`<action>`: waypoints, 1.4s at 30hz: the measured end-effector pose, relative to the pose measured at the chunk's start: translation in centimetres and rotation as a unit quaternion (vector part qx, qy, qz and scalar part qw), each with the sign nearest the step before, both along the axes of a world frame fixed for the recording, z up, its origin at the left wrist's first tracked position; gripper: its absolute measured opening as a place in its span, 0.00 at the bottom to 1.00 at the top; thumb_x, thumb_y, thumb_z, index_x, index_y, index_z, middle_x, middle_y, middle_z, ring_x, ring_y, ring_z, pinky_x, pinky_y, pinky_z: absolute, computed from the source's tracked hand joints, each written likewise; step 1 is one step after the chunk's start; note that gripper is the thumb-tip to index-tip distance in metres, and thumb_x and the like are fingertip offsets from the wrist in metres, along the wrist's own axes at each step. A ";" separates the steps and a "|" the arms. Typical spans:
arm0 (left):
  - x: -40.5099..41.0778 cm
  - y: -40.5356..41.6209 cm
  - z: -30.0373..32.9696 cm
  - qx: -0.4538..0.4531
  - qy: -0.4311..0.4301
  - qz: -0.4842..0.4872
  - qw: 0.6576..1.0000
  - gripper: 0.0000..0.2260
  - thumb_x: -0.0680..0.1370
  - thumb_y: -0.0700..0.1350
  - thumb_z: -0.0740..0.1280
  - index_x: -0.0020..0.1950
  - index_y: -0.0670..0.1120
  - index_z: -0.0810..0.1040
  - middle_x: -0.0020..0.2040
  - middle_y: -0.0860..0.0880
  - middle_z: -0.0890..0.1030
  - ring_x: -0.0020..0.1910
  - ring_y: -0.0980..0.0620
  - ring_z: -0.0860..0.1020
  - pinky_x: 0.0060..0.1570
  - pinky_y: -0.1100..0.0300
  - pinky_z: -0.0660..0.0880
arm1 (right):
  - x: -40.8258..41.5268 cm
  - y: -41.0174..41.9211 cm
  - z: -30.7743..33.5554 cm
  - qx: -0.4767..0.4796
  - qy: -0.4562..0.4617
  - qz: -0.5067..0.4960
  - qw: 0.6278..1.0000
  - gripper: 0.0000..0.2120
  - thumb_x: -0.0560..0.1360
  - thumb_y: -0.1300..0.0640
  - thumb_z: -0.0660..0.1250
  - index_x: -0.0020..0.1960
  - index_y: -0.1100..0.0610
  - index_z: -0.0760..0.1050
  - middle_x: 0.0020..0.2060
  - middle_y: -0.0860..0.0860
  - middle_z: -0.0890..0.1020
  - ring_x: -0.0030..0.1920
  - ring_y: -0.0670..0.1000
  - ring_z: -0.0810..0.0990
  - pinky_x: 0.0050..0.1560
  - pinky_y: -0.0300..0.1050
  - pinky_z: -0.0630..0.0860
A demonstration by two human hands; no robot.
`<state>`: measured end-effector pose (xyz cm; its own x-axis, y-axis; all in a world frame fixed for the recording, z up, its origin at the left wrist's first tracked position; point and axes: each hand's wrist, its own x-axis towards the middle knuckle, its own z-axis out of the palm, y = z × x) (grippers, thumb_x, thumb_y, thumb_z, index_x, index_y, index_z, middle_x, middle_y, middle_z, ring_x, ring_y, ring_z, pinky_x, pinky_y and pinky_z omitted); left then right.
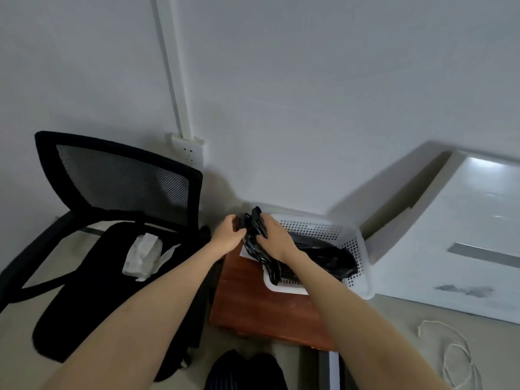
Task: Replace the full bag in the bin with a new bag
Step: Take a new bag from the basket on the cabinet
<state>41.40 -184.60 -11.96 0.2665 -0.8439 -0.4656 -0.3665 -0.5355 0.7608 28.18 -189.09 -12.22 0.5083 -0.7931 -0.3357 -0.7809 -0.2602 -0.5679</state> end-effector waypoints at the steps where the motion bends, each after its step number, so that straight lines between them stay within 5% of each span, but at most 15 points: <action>1: 0.1 -0.5 -0.6 0.005 0.013 0.012 1.000 0.26 0.78 0.44 0.61 0.73 0.44 0.55 0.73 0.44 0.63 0.71 0.45 0.64 0.66 0.53 0.65 | 0.4 -0.7 -0.4 0.013 -0.023 -0.022 0.999 0.29 0.76 0.58 0.60 0.74 0.58 0.53 0.72 0.57 0.65 0.71 0.58 0.64 0.69 0.51 0.64; 5: 0.2 -2.0 -2.0 -0.004 0.088 0.091 0.992 0.23 0.76 0.40 0.65 0.69 0.43 0.63 0.68 0.44 0.70 0.66 0.45 0.69 0.62 0.52 0.70 | 1.8 -3.2 -0.7 0.114 -0.055 -0.128 0.984 0.27 0.76 0.59 0.62 0.72 0.61 0.57 0.66 0.60 0.72 0.60 0.58 0.74 0.58 0.47 0.70; 8: 0.2 -2.5 -1.4 -0.020 0.164 0.139 0.976 0.18 0.74 0.35 0.66 0.64 0.38 0.70 0.55 0.43 0.76 0.54 0.46 0.76 0.46 0.58 0.75 | 2.3 -4.4 -0.6 0.148 -0.085 -0.158 0.973 0.27 0.73 0.58 0.67 0.69 0.60 0.63 0.64 0.59 0.74 0.61 0.58 0.74 0.64 0.51 0.70; 10: 0.4 -3.0 -0.5 -0.040 0.183 0.155 0.970 0.15 0.73 0.34 0.67 0.60 0.37 0.73 0.52 0.41 0.77 0.52 0.44 0.77 0.48 0.55 0.76 | 2.4 -5.0 0.5 0.145 -0.106 -0.150 0.972 0.24 0.72 0.58 0.69 0.66 0.60 0.68 0.60 0.60 0.77 0.59 0.59 0.76 0.63 0.54 0.72; 14: 1.7 -2.9 3.1 -0.110 0.155 0.153 0.970 0.14 0.73 0.35 0.67 0.58 0.39 0.75 0.49 0.43 0.77 0.53 0.44 0.77 0.53 0.52 0.76 | 2.3 -7.2 4.7 0.032 -0.041 0.039 0.998 0.14 0.71 0.58 0.69 0.56 0.59 0.79 0.52 0.58 0.83 0.52 0.55 0.79 0.51 0.40 0.70; 19: 2.9 0.4 8.2 -0.207 0.039 0.140 0.968 0.04 0.72 0.38 0.69 0.46 0.44 0.80 0.40 0.50 0.79 0.46 0.47 0.78 0.51 0.51 0.78 | 3.2 -7.9 11.4 -0.065 -0.036 0.199 0.977 0.10 0.71 0.57 0.70 0.50 0.59 0.82 0.49 0.57 0.84 0.52 0.55 0.80 0.53 0.45 0.72; 21: 2.9 2.8 9.9 -0.242 -0.009 0.149 0.959 0.04 0.72 0.39 0.69 0.41 0.47 0.79 0.46 0.49 0.80 0.49 0.50 0.78 0.56 0.53 0.75 | 3.7 -6.8 13.7 -0.060 -0.055 0.251 0.964 0.10 0.72 0.56 0.70 0.51 0.59 0.82 0.45 0.54 0.84 0.46 0.48 0.79 0.49 0.41 0.70; 25: 1.9 8.7 12.7 -0.297 -0.011 0.173 0.939 0.09 0.76 0.37 0.64 0.37 0.48 0.75 0.61 0.49 0.75 0.61 0.54 0.73 0.61 0.59 0.69 | 5.3 -2.4 17.3 -0.041 -0.113 0.339 0.933 0.11 0.73 0.56 0.68 0.53 0.57 0.81 0.40 0.51 0.82 0.39 0.45 0.76 0.42 0.32 0.67; 30: 0.6 17.7 15.1 -0.361 -0.012 0.311 0.879 0.09 0.75 0.36 0.64 0.39 0.49 0.74 0.40 0.53 0.78 0.37 0.66 0.77 0.44 0.70 0.73 | 8.7 5.6 19.4 -0.035 -0.169 0.436 0.883 0.12 0.73 0.54 0.68 0.51 0.61 0.81 0.44 0.59 0.84 0.44 0.50 0.80 0.47 0.43 0.70; 32: 0.5 21.9 15.9 -0.370 -0.017 0.356 0.858 0.08 0.74 0.37 0.67 0.39 0.50 0.74 0.40 0.53 0.78 0.39 0.63 0.78 0.46 0.68 0.74 | 10.4 9.7 19.8 -0.043 -0.179 0.461 0.868 0.12 0.72 0.54 0.68 0.47 0.63 0.80 0.41 0.61 0.84 0.44 0.54 0.81 0.45 0.44 0.68; 35: 0.5 28.3 16.5 -0.373 -0.037 0.402 0.835 0.10 0.70 0.36 0.71 0.42 0.50 0.73 0.45 0.51 0.79 0.43 0.59 0.80 0.47 0.67 0.75 | 12.3 16.4 20.4 -0.029 -0.177 0.509 0.842 0.13 0.74 0.57 0.66 0.33 0.61 0.75 0.25 0.49 0.75 0.29 0.42 0.72 0.36 0.39 0.62; 39: 0.4 37.2 16.3 -0.339 -0.097 0.457 0.817 0.15 0.69 0.31 0.70 0.43 0.50 0.72 0.45 0.51 0.78 0.40 0.58 0.79 0.44 0.67 0.77 | 14.9 25.4 20.2 0.009 -0.171 0.577 0.799 0.11 0.74 0.59 0.65 0.34 0.57 0.78 0.29 0.48 0.79 0.34 0.46 0.74 0.38 0.44 0.67; 42: 0.6 45.4 15.7 -0.314 -0.132 0.523 0.781 0.14 0.71 0.29 0.66 0.41 0.49 0.71 0.40 0.49 0.80 0.33 0.61 0.79 0.42 0.62 0.77 | 16.6 33.6 19.5 0.035 -0.159 0.623 0.765 0.19 0.73 0.58 0.67 0.26 0.49 0.69 0.17 0.40 0.72 0.24 0.38 0.69 0.31 0.34 0.61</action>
